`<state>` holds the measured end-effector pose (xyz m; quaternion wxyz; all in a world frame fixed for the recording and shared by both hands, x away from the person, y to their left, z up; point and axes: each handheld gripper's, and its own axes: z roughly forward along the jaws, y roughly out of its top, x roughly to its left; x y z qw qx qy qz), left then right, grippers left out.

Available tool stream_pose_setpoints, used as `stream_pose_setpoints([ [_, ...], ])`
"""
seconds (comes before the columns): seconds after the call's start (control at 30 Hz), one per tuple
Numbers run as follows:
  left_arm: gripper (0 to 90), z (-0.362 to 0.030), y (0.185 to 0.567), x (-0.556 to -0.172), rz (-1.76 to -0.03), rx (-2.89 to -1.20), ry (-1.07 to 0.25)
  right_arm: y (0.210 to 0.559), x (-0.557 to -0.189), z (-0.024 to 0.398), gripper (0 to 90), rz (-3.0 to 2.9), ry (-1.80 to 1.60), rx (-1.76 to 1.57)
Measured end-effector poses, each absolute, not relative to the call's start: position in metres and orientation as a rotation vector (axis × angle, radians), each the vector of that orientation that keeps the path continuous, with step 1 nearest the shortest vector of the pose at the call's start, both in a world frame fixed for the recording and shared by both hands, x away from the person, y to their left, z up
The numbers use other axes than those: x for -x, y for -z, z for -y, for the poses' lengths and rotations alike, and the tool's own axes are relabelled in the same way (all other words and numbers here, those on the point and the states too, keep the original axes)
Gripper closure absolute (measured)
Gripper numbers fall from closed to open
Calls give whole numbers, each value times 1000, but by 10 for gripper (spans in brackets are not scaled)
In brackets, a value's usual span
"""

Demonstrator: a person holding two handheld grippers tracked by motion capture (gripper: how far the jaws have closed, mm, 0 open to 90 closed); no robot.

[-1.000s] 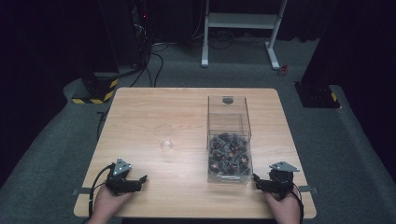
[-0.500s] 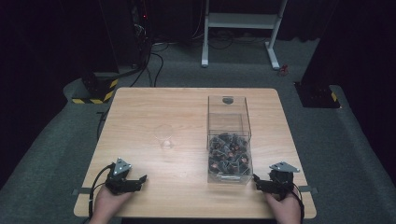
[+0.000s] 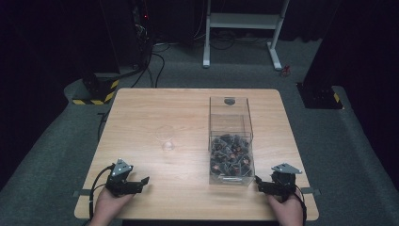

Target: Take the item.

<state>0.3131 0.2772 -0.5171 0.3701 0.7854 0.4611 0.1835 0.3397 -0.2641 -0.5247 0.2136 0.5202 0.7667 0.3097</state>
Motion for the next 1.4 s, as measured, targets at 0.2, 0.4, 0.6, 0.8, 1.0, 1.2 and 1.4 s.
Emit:
stream_pose_setpoints([
  [0.2, 147, -275, 511, -314, -1165, -1997, -468, 525, -340, 264, 79, -2128, -859, -1443],
  [0.4, 147, -271, 503, -314, -1129, -2002, -484, 525, -340, 264, 79, -2128, -859, -1442],
  [0.6, 147, -265, 495, -312, -1097, -2013, -502, 525, -340, 264, 79, -2128, -859, -1442],
  [0.8, 146, -260, 492, -311, -1081, -1995, -491, 525, -340, 264, 79, -2129, -860, -1444],
  [1.0, 144, -253, 486, -311, -1067, -1974, -486, 525, -340, 264, 79, -2129, -859, -1443],
  [1.2, 144, -244, 480, -311, -1038, -1965, -475, 525, -340, 264, 79, -2129, -859, -1443],
  [1.4, 145, -237, 476, -312, -1009, -1961, -465, 525, -340, 264, 79, -2130, -860, -1442],
])
